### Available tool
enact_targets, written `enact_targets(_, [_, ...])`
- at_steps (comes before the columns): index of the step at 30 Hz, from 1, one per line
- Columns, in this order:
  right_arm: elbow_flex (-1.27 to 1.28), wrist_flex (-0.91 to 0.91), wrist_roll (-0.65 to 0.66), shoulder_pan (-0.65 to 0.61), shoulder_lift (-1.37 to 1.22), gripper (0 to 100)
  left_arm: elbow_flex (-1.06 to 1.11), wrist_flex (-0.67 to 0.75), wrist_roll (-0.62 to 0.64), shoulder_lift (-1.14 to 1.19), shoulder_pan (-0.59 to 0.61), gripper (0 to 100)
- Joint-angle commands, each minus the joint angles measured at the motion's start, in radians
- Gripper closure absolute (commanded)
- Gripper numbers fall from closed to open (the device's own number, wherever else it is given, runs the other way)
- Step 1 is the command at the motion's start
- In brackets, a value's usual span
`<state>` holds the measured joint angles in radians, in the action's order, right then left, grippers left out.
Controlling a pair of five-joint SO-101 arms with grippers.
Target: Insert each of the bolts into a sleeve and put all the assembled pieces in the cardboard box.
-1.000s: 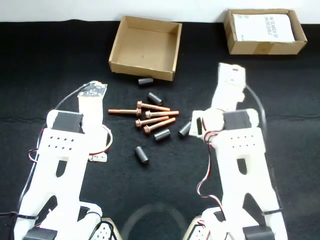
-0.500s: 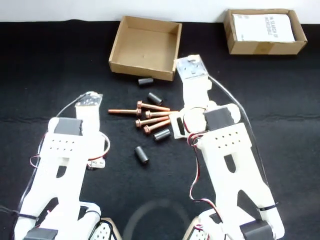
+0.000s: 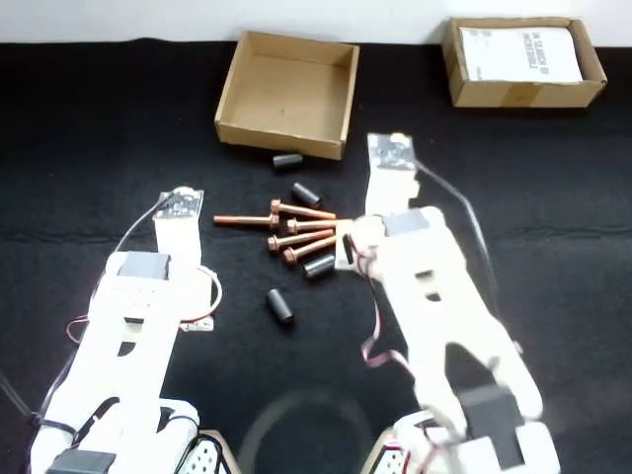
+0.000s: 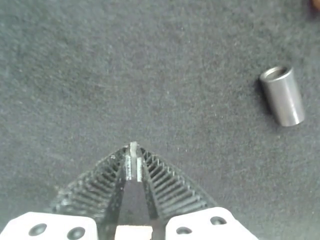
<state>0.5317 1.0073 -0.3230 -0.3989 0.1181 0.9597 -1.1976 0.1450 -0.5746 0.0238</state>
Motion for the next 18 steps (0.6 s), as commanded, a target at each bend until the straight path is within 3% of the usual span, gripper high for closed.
enact_targets(1, [-0.131, -0.007, -0.037, 0.038, -0.156, 84.8, -0.004, 0.018, -0.003, 0.004, 0.016, 98])
enact_targets(18, [-0.423, 0.031, -0.114, 0.042, -0.478, 84.8, -0.004, 0.021, -0.005, 0.005, 0.016, 98])
